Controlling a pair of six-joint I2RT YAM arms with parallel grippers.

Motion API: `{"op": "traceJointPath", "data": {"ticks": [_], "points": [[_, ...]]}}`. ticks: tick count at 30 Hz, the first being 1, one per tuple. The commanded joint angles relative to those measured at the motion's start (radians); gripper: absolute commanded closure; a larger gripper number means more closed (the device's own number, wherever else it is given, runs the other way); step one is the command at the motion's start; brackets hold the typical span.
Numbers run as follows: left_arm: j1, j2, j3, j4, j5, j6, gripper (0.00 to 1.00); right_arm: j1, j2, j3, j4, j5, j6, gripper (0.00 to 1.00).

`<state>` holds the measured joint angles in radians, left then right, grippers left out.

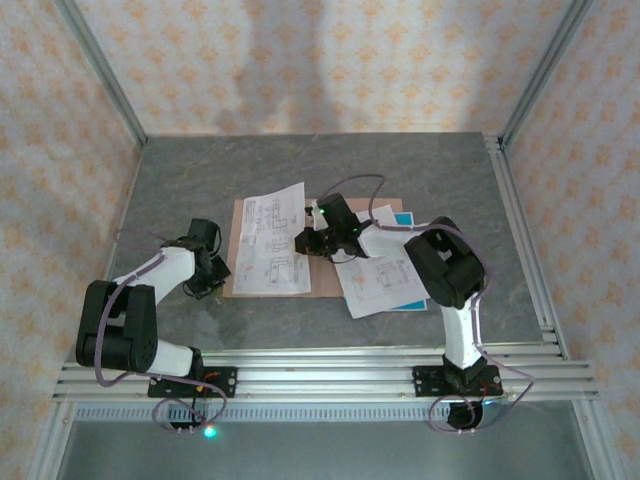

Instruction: Put the files into the folder

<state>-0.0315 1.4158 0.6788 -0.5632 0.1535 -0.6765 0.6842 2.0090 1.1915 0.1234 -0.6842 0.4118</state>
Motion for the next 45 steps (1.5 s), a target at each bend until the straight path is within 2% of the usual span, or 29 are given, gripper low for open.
{"op": "traceJointPath", "data": {"ticks": [1,45], "points": [[0.002,0.023,-0.038,0.051,0.043,-0.003,1.0,0.004,0.023,0.023,0.04,0.019,0.02,1.0],[-0.001,0.026,-0.032,0.057,0.056,-0.009,1.0,0.04,0.089,0.088,0.013,-0.029,0.024,1.0]]}}
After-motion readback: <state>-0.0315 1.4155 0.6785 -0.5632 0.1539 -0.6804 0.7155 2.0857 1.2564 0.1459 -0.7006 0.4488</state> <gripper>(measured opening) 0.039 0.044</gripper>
